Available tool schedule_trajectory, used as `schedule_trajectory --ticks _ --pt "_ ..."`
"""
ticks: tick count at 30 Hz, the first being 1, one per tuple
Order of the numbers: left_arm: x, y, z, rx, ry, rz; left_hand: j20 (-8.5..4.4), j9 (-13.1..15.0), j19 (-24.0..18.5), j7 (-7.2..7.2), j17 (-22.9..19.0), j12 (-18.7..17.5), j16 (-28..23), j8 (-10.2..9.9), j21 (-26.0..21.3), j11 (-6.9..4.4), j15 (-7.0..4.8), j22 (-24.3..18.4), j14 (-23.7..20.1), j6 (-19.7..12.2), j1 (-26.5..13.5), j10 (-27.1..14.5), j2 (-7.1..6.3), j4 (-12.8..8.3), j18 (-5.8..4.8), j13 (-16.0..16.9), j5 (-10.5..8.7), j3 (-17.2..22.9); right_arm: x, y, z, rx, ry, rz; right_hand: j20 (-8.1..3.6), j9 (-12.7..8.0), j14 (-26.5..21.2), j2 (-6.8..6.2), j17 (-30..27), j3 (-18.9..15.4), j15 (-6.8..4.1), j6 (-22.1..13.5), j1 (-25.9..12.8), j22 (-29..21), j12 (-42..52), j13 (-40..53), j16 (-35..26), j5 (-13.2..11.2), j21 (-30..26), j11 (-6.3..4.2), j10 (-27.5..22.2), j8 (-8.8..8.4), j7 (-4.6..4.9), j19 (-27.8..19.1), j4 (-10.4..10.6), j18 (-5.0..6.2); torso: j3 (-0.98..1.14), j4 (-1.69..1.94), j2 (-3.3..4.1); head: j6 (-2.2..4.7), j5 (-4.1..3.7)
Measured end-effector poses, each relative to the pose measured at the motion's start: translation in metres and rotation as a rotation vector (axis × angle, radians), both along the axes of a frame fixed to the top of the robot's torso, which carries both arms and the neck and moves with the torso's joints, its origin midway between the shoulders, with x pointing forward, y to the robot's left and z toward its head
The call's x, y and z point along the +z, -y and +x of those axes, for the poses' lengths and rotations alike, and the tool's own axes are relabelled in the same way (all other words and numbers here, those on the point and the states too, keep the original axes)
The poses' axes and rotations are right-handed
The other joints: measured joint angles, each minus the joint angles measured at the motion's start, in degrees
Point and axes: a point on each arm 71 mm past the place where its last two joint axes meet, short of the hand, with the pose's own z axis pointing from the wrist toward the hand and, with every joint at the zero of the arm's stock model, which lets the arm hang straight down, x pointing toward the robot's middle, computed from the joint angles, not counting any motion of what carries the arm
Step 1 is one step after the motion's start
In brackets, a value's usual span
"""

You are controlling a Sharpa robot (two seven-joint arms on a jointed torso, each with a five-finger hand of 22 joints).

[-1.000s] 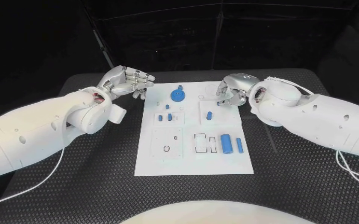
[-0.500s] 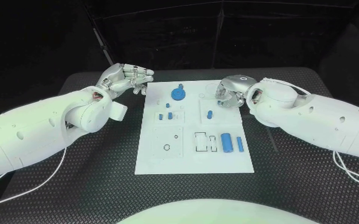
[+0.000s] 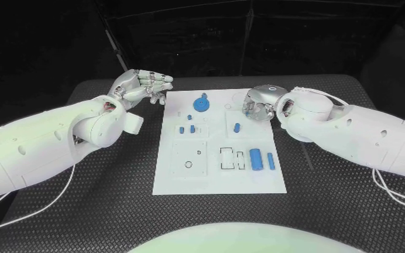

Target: Assemble the parts on the task board

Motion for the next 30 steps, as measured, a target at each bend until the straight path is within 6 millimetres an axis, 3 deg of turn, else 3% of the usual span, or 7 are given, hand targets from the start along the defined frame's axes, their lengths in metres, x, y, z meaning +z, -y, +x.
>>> schedule_trajectory --ticks 12,16,30 --pt "0.0 0.0 0.0 -0.001 -0.003 -0.003 0.0 -0.05 0.0 0.0 -0.15 0.0 -0.23 0.0 0.0 0.0 0.0 -0.09 0.0 0.0 0.0 -0.42 0.0 -0.16 0.0 0.05 0.0 -0.16 -0.001 -0.002 0.001 -0.002 0.0 -0.01 0.0 -0.22 0.0 -1.07 0.1 2.02 0.0 0.26 -1.07 0.45 -1.45 -0.72 0.33 0.06 0.48 0.0 0.62 -0.31 0.06 0.0 -1.07 0.01 0.01 -0.03 -0.03 -0.31 0.06" --pt "0.0 -0.001 0.0 -0.001 -0.003 -0.003 0.0 -0.05 0.0 0.0 -0.15 0.0 -0.23 0.0 0.0 0.0 0.0 -0.09 0.0 -0.01 0.0 -0.42 0.0 -0.16 -0.01 0.04 0.0 -0.16 -0.001 -0.003 -0.001 0.0 0.009 -0.007 -0.04 -0.3 0.0 -1.04 0.3 3.03 0.0 0.71 -1.09 1.02 -1.83 -1.04 0.35 1.06 1.07 -0.1 1.34 -0.39 0.02 0.03 -1.93 0.01 0.03 -0.07 -0.03 -0.35 0.13" --pt "-0.001 -0.003 0.001 0.004 -0.004 -0.002 0.0 -0.12 0.0 0.0 -0.42 0.0 -0.47 0.0 0.0 0.0 0.0 -0.2 0.0 -0.01 0.0 -0.42 0.0 -0.16 -0.01 0.1 0.0 -0.16 0.007 -0.004 -0.016 0.019 0.072 0.045 -0.21 -0.29 0.0 -1.11 0.76 4.63 0.01 1.24 -1.78 2.25 -2.43 -1.09 0.84 1.13 1.97 -0.31 1.95 -0.67 -0.01 0.61 -3.02 0.02 0.05 -0.1 -0.12 -0.14 0.05"
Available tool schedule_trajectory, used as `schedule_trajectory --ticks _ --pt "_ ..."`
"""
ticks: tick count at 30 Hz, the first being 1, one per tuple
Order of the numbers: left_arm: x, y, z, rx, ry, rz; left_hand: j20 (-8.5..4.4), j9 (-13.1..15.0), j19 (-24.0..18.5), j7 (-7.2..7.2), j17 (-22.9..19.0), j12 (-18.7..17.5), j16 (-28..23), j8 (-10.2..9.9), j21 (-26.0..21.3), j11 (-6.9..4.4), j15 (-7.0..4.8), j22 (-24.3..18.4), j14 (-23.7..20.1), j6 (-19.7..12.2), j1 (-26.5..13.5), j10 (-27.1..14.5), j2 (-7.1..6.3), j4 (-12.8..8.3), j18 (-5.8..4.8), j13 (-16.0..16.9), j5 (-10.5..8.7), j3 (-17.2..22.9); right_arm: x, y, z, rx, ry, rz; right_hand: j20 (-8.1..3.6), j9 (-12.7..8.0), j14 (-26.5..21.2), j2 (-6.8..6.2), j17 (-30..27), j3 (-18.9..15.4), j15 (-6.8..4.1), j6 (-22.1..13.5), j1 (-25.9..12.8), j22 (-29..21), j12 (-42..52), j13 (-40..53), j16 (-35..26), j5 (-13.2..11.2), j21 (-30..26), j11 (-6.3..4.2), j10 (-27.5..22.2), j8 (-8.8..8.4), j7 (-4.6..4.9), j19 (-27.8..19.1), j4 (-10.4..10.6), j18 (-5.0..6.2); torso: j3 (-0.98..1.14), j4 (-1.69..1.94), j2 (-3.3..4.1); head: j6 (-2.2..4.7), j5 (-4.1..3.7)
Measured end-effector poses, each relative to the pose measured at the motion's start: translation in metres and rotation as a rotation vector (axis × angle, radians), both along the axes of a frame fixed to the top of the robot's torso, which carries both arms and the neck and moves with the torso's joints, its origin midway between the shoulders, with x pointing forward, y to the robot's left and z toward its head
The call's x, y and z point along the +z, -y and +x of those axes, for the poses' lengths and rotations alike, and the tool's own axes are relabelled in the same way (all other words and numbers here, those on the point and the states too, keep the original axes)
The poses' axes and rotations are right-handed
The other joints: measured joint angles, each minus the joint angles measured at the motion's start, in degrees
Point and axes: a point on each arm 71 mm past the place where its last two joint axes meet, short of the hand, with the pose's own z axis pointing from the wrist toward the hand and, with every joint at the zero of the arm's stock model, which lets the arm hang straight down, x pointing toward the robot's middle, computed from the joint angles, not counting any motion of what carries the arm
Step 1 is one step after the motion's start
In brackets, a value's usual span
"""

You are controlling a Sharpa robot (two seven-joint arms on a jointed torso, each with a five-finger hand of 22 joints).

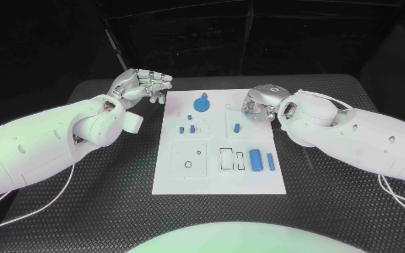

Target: Assemble the parts on the task board

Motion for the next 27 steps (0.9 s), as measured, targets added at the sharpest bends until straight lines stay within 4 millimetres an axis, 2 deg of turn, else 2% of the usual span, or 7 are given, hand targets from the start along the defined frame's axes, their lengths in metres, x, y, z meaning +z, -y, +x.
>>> schedule_trajectory --ticks 9,17,19,20,23,27 --pt "-0.001 -0.001 0.0 0.0 -0.002 0.0 0.0 0.0 0.0 0.0 -0.28 0.0 0.0 0.0 -0.27 0.31 0.21 -0.06 -0.21 0.0 0.0 -0.31 0.0 0.0 0.0 0.0 0.0 0.0 0.013 -0.005 -0.014 0.036 0.038 0.043 0.0 -0.01 0.0 -0.18 0.05 0.36 0.0 -0.01 -0.73 0.3 -0.27 -0.07 0.0 0.0 0.03 -0.01 0.01 0.0 0.0 0.0 -0.08 -0.01 -0.05 0.02 0.02 0.14 0.03" --pt "-0.001 0.0 0.0 -0.003 -0.003 -0.001 0.0 -0.03 0.0 0.0 -0.61 0.0 -0.47 0.0 -0.27 0.1 0.21 -0.11 -0.21 0.0 0.0 -0.52 0.0 -0.16 0.0 0.05 0.0 -0.16 0.03 -0.025 -0.027 0.095 0.065 0.106 0.0 -0.01 0.0 -0.41 0.24 0.51 0.0 -0.01 -0.96 0.43 -0.27 -0.09 0.35 0.0 0.42 0.2 0.2 0.0 -0.01 0.0 -0.23 -0.01 -0.09 0.05 0.07 0.08 0.44" --pt "-0.001 0.001 0.0 -0.004 -0.003 -0.002 0.0 -0.05 0.0 0.0 -0.61 0.0 -0.47 0.0 -0.27 0.11 0.21 -0.1 -0.21 0.0 0.0 -0.52 0.0 -0.16 0.0 0.05 0.0 -0.16 0.034 -0.034 -0.032 0.118 0.066 0.126 0.0 -0.02 0.0 -0.41 0.3 0.67 0.0 -0.01 -0.96 0.5 -0.27 -0.09 0.35 0.0 0.43 0.2 0.2 0.0 -0.01 0.0 -0.07 -0.22 -0.1 0.07 0.08 0.01 0.69" --pt "-0.001 0.001 0.0 -0.005 -0.003 -0.002 0.0 -0.05 0.0 0.0 -0.61 0.0 -0.47 0.0 -0.27 0.1 0.21 -0.1 -0.21 0.0 0.0 -0.52 0.0 -0.16 0.0 0.05 0.0 -0.16 0.036 -0.041 -0.035 0.136 0.065 0.14 0.0 -0.02 0.0 -0.41 0.31 0.67 0.0 -0.01 -0.96 0.52 -0.27 -0.09 0.35 0.0 0.43 0.2 0.2 0.0 -0.01 0.0 -0.08 -0.92 -0.1 0.09 0.09 -0.07 0.81" --pt "-0.001 0.002 0.0 -0.008 -0.003 -0.004 0.0 -0.04 0.0 0.0 -0.61 0.0 -0.47 0.0 -0.27 0.1 0.21 -0.1 -0.21 0.0 0.0 -0.52 0.0 -0.16 0.0 0.05 0.0 -0.16 0.039 -0.056 -0.04 0.172 0.061 0.171 0.0 -0.03 0.0 -0.4 0.31 0.8 0.0 -0.02 -0.97 0.52 -0.27 -0.1 0.35 0.0 0.43 0.21 0.2 0.0 -0.01 -0.01 -0.21 -0.92 -0.12 0.13 0.13 -0.29 1.35" --pt "-0.001 0.006 0.0 -0.015 -0.004 -0.007 0.0 -0.04 0.0 0.0 -0.61 0.0 -0.47 0.0 -0.27 0.1 0.21 -0.1 -0.21 0.0 0.0 -0.52 0.0 -0.16 0.0 0.05 0.0 -0.16 0.041 -0.077 -0.045 0.219 0.049 0.208 0.0 -0.04 0.0 -0.18 0.3 0.9 0.0 -0.02 -1.19 0.51 -0.49 -0.15 0.35 0.0 0.43 0.21 0.2 -0.01 -0.01 0.0 -0.31 -0.91 -0.15 0.15 0.13 -0.73 2.58"
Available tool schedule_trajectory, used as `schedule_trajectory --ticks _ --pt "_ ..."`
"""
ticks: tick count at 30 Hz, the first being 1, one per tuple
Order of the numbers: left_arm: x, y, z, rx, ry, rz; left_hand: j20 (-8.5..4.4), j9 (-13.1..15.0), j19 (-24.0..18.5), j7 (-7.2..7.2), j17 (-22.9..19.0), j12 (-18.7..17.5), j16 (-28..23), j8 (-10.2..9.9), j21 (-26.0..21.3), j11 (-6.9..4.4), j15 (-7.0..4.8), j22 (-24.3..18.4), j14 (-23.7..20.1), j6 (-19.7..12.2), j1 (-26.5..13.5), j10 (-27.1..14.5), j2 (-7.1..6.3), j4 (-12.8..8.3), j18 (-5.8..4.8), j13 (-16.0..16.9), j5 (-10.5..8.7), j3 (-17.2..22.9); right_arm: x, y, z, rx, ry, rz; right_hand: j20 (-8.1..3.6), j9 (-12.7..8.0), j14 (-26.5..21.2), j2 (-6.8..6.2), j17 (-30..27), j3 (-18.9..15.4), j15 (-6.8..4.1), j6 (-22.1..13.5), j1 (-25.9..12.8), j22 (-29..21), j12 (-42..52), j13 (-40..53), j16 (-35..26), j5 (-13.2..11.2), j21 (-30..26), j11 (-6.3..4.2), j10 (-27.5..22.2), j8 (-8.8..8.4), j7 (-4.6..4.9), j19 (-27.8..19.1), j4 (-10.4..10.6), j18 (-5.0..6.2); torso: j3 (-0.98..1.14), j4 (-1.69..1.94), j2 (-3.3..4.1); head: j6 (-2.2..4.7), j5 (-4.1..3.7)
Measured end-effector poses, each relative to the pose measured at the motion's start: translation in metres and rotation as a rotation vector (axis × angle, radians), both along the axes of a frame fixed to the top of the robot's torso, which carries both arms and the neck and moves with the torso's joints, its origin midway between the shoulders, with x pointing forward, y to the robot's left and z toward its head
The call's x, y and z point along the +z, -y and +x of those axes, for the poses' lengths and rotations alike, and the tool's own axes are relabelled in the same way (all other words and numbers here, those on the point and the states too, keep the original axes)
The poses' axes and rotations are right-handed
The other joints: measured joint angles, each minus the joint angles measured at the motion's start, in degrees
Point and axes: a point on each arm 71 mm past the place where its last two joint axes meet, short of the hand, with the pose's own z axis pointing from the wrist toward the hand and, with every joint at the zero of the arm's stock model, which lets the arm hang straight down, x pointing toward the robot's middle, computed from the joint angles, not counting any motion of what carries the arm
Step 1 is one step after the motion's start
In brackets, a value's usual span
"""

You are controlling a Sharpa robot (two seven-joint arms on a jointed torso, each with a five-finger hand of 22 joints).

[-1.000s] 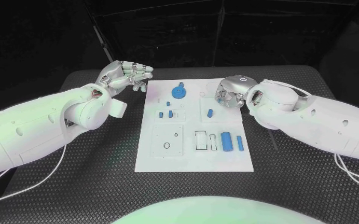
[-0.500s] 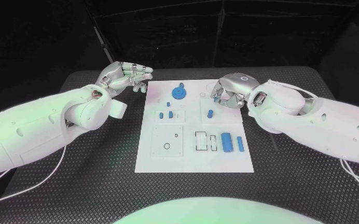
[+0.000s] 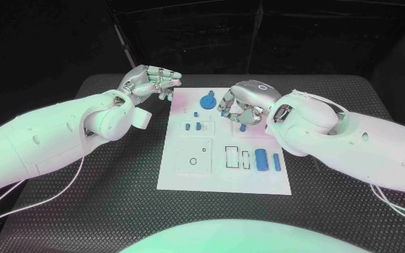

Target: Assemble the parts on the task board

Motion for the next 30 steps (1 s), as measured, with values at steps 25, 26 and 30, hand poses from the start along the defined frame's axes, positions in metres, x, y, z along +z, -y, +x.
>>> schedule_trajectory --ticks 25,26,30 --pt "0.0 0.012 0.0 -0.026 -0.001 -0.013 0.0 0.01 0.0 0.0 -0.13 0.35 0.0 0.0 0.0 0.0 -0.21 -0.07 -0.22 0.0 0.0 0.0 0.0 0.0 -0.01 0.04 0.0 0.0 -0.067 -0.045 -0.027 0.125 -0.169 -0.032 0.0 -0.07 0.0 0.01 0.16 0.46 0.0 -0.02 -0.45 -0.01 -0.44 -0.12 0.28 0.0 0.0 0.01 -0.01 -0.39 -0.01 0.0 -0.48 0.01 0.02 -0.09 0.01 -2.07 3.88" --pt "0.0 0.013 0.0 -0.027 -0.001 -0.013 0.0 0.01 0.0 0.0 -0.13 0.35 0.0 0.0 0.0 0.0 -0.21 -0.07 -0.22 0.0 0.0 0.0 0.0 0.0 0.0 0.04 0.0 0.0 -0.068 -0.046 -0.027 0.126 -0.172 -0.034 0.0 -0.08 0.0 0.01 0.16 0.46 0.0 -0.02 -0.45 -0.01 -0.44 -0.12 0.28 0.0 0.0 0.01 -0.01 -0.44 -0.01 0.0 -0.48 0.01 0.03 -0.09 0.01 -2.13 3.94" --pt "0.0 0.013 0.0 -0.028 -0.002 -0.014 0.0 0.01 0.0 0.0 -0.13 0.34 0.0 0.0 0.0 0.0 -0.21 -0.06 -0.21 0.0 0.0 0.0 0.0 0.0 0.0 0.03 0.0 0.0 -0.072 -0.047 -0.028 0.129 -0.179 -0.042 0.0 -0.15 0.0 0.01 0.24 0.62 0.0 -0.08 -0.45 -0.02 -0.44 -0.12 0.28 -0.01 0.0 0.01 -0.01 -0.44 -0.06 -0.01 -0.32 0.02 0.04 -0.09 0.01 -2.36 4.21"
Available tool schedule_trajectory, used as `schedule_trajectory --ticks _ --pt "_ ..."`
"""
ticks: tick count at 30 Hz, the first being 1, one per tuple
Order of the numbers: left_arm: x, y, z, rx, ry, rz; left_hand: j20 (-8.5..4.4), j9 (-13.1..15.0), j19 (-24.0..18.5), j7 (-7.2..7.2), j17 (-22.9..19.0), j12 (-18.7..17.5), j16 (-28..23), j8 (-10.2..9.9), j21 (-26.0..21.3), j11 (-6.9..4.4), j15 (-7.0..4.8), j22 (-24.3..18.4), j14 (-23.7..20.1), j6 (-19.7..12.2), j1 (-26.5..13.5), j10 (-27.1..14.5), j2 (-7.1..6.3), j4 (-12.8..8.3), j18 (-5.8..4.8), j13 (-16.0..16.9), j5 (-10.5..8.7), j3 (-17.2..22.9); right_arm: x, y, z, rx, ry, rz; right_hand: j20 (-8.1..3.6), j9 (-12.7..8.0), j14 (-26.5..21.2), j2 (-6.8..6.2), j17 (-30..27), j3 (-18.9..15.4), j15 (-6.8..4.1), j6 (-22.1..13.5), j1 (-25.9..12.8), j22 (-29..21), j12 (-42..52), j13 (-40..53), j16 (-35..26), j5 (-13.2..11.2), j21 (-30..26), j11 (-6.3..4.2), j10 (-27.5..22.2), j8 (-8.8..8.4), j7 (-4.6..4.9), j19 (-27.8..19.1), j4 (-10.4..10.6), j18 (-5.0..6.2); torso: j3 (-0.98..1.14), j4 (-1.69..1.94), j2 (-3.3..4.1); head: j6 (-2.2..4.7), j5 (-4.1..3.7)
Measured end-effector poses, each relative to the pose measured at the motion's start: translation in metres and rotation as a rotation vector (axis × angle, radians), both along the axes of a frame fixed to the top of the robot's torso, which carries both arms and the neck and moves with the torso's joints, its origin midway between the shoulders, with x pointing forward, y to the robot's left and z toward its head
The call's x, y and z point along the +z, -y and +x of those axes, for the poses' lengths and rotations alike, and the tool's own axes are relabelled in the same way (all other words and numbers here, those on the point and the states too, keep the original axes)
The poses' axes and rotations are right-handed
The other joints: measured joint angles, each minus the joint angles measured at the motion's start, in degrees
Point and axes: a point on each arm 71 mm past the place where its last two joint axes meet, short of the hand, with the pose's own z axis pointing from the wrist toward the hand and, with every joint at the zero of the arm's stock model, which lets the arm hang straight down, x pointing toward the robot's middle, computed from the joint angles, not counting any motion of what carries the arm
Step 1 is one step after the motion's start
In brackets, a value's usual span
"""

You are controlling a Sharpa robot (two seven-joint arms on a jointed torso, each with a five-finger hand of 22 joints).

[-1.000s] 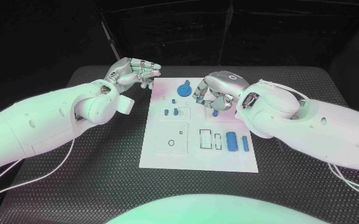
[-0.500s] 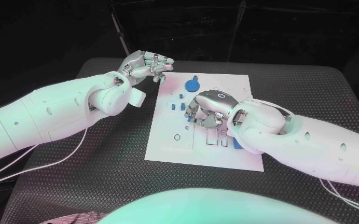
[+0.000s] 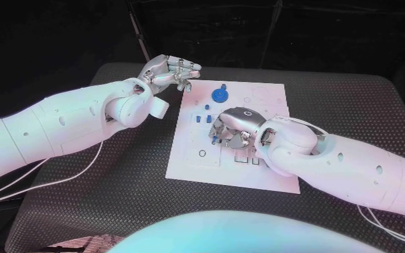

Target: Assemble the parts on the task board

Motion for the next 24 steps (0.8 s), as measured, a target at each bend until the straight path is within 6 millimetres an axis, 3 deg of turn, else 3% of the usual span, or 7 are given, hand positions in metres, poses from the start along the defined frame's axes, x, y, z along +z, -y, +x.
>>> schedule_trajectory --ticks 24 --pt "-0.0001 0.001 -0.0001 -0.007 -0.003 -0.002 0.0 -0.04 0.0 0.21 -0.26 0.0 -0.23 0.0 -0.4 0.21 0.2 -0.16 -0.2 -0.21 0.0 -0.21 0.0 0.0 0.0 0.05 0.0 -0.32 -0.0064 -0.0026 0.0028 0.007 0.006 -0.027 0.0 0.04 0.0 0.0 -0.02 0.0 0.0 0.16 0.0 -0.01 0.0 -0.06 0.0 0.0 0.0 0.0 0.0 -0.05 0.16 0.0 0.0 0.01 0.01 0.0 -0.03 -0.56 0.54"
